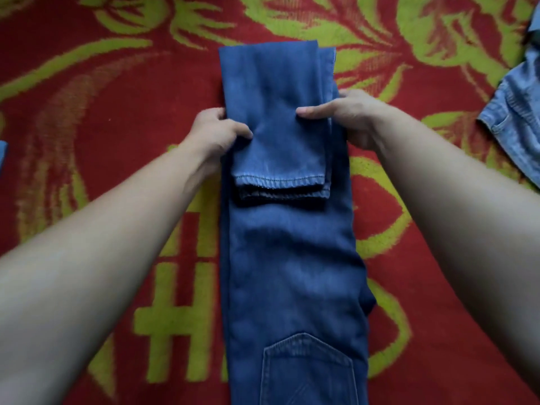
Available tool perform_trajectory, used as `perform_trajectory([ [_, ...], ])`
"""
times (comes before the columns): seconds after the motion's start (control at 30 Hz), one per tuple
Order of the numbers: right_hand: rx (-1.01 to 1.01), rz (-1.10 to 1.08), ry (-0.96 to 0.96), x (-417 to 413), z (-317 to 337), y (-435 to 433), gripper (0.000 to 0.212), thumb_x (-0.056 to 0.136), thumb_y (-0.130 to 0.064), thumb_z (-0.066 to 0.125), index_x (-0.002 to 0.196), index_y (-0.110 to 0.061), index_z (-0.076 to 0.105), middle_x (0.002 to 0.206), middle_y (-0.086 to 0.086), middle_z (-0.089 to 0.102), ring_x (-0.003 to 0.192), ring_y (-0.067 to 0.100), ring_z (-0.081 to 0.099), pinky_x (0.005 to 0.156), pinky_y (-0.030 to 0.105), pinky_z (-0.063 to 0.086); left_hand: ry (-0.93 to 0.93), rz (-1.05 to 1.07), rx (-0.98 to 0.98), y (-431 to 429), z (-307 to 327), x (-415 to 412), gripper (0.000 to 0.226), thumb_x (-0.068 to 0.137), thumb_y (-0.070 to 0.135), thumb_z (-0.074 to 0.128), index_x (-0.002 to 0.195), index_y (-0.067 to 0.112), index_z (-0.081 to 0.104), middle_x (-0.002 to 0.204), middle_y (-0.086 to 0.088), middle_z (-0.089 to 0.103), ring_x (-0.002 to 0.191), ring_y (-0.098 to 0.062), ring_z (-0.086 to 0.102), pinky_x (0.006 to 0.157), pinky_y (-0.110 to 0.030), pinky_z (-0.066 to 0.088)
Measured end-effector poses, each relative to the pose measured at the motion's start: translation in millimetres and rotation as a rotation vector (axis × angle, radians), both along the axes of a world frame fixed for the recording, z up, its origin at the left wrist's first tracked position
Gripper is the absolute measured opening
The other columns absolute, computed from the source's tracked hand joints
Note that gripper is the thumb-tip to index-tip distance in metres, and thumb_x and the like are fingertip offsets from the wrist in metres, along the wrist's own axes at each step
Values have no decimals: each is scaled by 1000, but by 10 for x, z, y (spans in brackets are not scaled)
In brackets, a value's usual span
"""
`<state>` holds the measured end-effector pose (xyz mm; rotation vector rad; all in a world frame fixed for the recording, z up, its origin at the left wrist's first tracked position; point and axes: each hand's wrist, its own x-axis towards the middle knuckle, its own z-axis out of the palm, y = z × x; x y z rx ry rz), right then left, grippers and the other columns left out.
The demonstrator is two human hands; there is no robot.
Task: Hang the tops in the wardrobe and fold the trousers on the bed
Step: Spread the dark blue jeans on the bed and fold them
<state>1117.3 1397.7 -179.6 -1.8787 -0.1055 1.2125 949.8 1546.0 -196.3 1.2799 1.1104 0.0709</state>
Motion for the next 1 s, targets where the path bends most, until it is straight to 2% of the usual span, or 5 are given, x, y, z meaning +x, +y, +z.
perform_trajectory([
  [0.37,225,129,-343,-372,735,-671,43,69,-3,86,109,-10,74,104,-1,76,98,12,72,81,28,59,-224,-97,170,-299,672,-590,40,66,-13,80,90,18,71,84,13,75,80,0,68,73,-19,54],
  [0.57,-5,244,-672,-984,952,-1184,23,69,-28,83,76,-30,61,75,-20,56,60,-14,50,58,11,43,-79,-210,381,-877,915,-1235,38,79,-8,71,86,27,59,81,23,62,65,22,54,65,-4,44],
  [0.77,-43,691,-802,-1912,633,-2089,21,79,-17,69,96,-28,73,111,-10,63,107,4,59,91,33,51,150,-742,681,-1447,577,-2195,25,85,-2,64,106,7,73,136,-18,56,124,-29,53,104,-34,42],
  [0.87,-234,1042,-849,-2136,424,-2419,42,85,-1,58,117,-26,72,154,12,40,144,34,33,112,44,35,217,-878,583,-1636,361,-2458,41,86,-6,55,121,9,69,152,-18,40,132,-35,48,108,-39,41],
  [1.0,-204,657,-939,-2452,325,-2582,40,85,-5,52,118,-15,72,148,22,45,137,43,41,112,46,36,258,-593,525,-1928,286,-2604,35,96,22,58,127,7,62,135,-19,56,127,-31,51,109,-34,37],
])
